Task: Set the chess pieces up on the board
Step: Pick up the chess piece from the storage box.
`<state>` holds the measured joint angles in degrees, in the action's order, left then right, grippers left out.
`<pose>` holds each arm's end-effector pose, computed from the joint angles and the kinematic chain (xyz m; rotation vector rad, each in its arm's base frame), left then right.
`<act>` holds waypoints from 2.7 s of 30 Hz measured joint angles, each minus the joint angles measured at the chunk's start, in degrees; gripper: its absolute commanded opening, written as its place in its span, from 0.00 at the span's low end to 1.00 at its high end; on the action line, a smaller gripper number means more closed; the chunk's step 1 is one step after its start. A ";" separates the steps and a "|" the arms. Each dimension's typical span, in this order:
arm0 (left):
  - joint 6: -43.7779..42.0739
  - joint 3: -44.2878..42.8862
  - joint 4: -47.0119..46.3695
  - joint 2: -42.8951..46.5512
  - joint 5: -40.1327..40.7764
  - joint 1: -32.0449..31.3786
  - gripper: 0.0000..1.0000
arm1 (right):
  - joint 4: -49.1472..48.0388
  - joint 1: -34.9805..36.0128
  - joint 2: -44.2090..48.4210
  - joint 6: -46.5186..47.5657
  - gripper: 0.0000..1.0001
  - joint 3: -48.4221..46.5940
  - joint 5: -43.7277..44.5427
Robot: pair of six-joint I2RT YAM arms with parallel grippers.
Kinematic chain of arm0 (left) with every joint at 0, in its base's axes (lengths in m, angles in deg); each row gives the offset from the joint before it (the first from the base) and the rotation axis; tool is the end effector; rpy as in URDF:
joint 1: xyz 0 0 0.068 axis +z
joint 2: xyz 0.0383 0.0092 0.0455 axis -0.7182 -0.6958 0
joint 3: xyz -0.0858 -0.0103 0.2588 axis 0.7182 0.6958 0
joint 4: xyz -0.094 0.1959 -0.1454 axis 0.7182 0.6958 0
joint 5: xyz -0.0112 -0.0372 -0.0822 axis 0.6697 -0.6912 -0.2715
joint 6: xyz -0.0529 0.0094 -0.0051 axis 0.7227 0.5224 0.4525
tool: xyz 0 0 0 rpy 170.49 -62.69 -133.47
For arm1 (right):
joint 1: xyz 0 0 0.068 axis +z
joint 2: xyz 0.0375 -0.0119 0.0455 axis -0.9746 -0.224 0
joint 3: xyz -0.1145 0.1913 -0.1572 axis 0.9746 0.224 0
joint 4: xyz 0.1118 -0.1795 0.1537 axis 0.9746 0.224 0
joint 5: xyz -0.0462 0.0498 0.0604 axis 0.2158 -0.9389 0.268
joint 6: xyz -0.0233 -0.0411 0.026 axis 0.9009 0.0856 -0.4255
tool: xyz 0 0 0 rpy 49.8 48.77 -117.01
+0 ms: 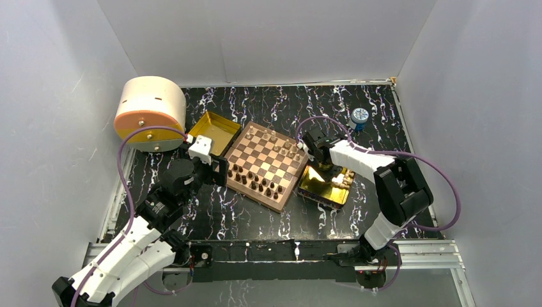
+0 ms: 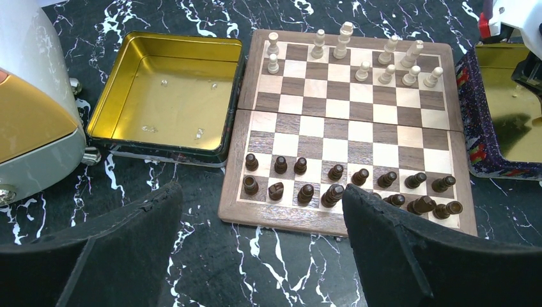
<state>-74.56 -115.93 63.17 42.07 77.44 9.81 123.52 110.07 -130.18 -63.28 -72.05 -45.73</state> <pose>0.1346 -0.0864 0.3076 0.3164 1.7327 -0.2539 0.2565 0.1535 0.1836 -0.9864 2.6421 -0.3712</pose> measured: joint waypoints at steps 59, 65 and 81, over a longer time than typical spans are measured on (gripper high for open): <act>3.58 -0.02 -0.11 -0.83 -0.63 0.00 0.86 | 5.29 0.00 5.29 -4.35 0.13 -13.16 1.01; 11.76 -1.84 -0.37 -4.63 -5.90 0.00 0.77 | 4.44 0.00 8.66 -9.51 0.11 -19.12 -5.18; 28.20 -6.67 -16.20 -17.22 -25.59 0.00 0.72 | -24.61 0.07 23.52 -33.81 0.11 -7.67 -30.93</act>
<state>-46.36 -122.60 46.97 24.85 51.84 9.81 98.91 110.14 -106.66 -97.09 -79.72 -76.65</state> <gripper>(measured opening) 0.740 0.185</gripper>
